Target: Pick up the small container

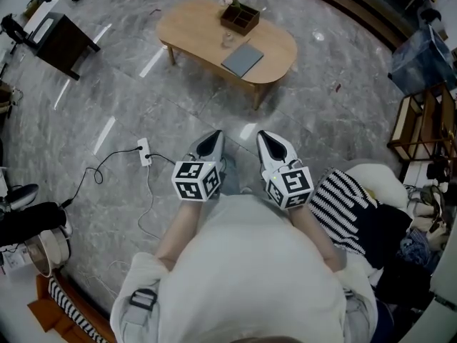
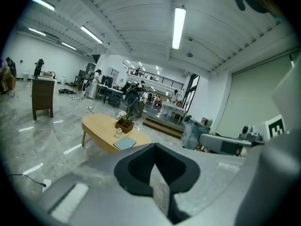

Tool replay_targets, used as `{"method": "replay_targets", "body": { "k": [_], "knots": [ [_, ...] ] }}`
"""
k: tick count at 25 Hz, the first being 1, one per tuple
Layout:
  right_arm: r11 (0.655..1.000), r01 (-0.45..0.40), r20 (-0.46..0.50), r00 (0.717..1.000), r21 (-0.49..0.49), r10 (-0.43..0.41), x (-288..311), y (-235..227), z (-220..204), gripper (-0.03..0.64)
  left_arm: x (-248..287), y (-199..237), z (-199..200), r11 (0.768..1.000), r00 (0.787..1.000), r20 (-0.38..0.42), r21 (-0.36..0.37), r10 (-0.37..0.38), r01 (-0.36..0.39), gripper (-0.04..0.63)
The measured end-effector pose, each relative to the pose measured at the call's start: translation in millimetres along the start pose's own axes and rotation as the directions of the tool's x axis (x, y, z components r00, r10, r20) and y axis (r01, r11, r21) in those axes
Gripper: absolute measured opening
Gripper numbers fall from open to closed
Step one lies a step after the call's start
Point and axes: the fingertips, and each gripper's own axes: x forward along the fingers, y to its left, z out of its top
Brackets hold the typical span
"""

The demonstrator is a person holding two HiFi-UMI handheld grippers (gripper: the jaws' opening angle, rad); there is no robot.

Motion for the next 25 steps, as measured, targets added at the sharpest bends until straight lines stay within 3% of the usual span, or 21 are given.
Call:
{"method": "replay_targets", "body": {
  "k": [3,10,15,25],
  "knots": [
    [1.000,0.001,-0.013,1.000,-0.001,-0.001,14.6,-9.7,0.8,-0.011,12.7,11.3,11.3,1.000,1.000,0.028,0.007,0.012,-0.013,0.002],
    [1.000,0.006,-0.028,1.000,0.002,-0.006,63.2,-35.3,15.3,-0.011,55.5,42.2,39.2,1.000,1.000,0.012,0.011,0.015,-0.015,0.002],
    [1.000,-0.018,-0.040,0.999,-0.007,0.018,115.5,-43.4,28.1,-0.009,87.6,70.5,63.9,0.998,1.000,0.021,0.057,0.004,-0.005,0.002],
    [0.999,-0.020,-0.046,0.999,-0.026,0.019,224.5,-59.0,73.3,-0.002,148.4,142.2,124.9,0.998,1.000,-0.005,0.065,-0.025,0.025,0.002]
  ]
}}
